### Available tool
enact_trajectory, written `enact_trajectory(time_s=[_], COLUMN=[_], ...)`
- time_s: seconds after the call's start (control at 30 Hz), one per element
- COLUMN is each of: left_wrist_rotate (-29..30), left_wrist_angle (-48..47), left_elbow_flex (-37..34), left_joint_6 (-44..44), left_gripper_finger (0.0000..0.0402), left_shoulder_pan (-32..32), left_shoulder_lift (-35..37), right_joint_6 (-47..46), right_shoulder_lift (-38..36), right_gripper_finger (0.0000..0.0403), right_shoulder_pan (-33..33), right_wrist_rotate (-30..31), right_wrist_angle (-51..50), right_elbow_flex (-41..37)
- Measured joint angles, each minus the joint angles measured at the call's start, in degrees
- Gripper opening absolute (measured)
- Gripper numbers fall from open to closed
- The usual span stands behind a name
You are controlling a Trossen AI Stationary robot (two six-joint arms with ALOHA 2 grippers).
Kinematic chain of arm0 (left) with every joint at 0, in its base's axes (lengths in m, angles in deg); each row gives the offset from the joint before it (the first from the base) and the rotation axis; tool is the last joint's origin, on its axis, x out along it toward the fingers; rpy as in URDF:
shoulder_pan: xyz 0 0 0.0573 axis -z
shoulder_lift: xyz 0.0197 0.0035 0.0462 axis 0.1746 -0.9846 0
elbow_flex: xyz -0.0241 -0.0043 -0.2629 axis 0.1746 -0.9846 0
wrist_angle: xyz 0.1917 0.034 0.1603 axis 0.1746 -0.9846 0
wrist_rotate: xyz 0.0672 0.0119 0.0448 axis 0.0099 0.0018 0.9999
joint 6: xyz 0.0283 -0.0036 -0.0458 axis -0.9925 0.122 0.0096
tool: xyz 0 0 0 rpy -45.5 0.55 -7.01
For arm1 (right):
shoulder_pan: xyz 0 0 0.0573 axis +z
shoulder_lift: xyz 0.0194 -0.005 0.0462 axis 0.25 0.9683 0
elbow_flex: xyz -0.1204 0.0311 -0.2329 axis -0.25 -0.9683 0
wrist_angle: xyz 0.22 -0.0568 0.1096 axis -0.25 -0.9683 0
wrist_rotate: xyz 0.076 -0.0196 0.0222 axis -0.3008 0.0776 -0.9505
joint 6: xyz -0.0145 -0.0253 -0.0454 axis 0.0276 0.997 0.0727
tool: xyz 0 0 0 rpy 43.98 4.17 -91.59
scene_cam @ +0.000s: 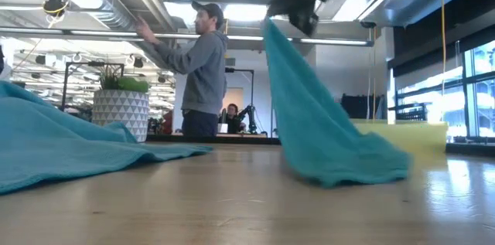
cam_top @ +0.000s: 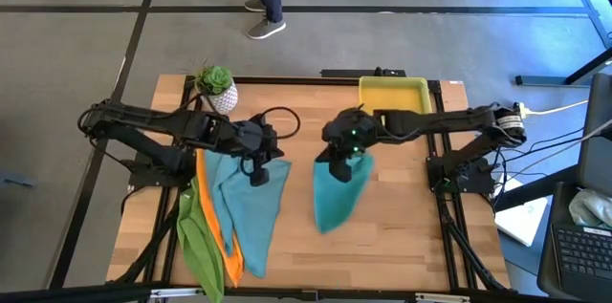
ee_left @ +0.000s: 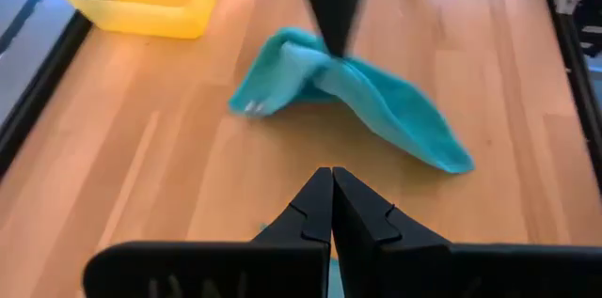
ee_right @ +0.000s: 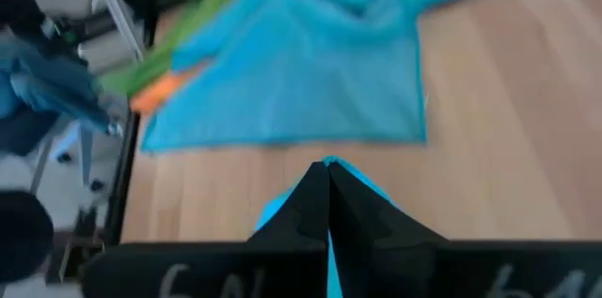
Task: Fold microfiber towels
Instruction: Fold the right blue microfiber towel
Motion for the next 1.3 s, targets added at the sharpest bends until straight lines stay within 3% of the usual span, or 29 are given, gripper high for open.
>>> enact_trajectory(time_s=[0.33,0.6,0.83,0.93,1.07,1.2,1.3], left_wrist_rotate=[-0.4,-2.0,-2.8,-0.5,7.2,17.7,20.7], left_wrist_angle=[2.5,4.8,3.5,3.6,5.4,16.5,26.6], left_elbow_flex=[0.0,0.1,-2.1,-3.6,-4.2,-4.2,-4.1], left_joint_6=[3.3,12.6,15.6,18.7,22.9,21.7,16.5], left_gripper_finger=[0.0,0.0001,0.0053,0.0087,0.0128,0.0153,0.0161], left_shoulder_pan=[0.9,0.2,2.4,2.4,2.3,2.3,2.3], left_shoulder_lift=[1.6,5.1,3.7,2.8,1.8,1.7,0.8], right_joint_6=[7.4,9.1,9.1,9.0,7.8,7.4,7.4], right_shoulder_lift=[-0.5,-0.5,-0.5,-0.5,-0.5,-0.5,-0.5], right_gripper_finger=[0.0003,0.0003,0.0003,0.0003,0.0003,0.0003,0.0003], right_shoulder_pan=[-1.2,-5.2,-7.1,-7.1,-7.0,-6.4,-6.2], right_wrist_rotate=[5.7,10.6,10.7,11.2,11.3,11.4,11.5], right_wrist_angle=[-9.4,-13.9,-14.7,-14.8,-14.8,-15.3,-16.1], right_elbow_flex=[13.4,19.5,20.0,20.0,20.0,20.0,20.0])
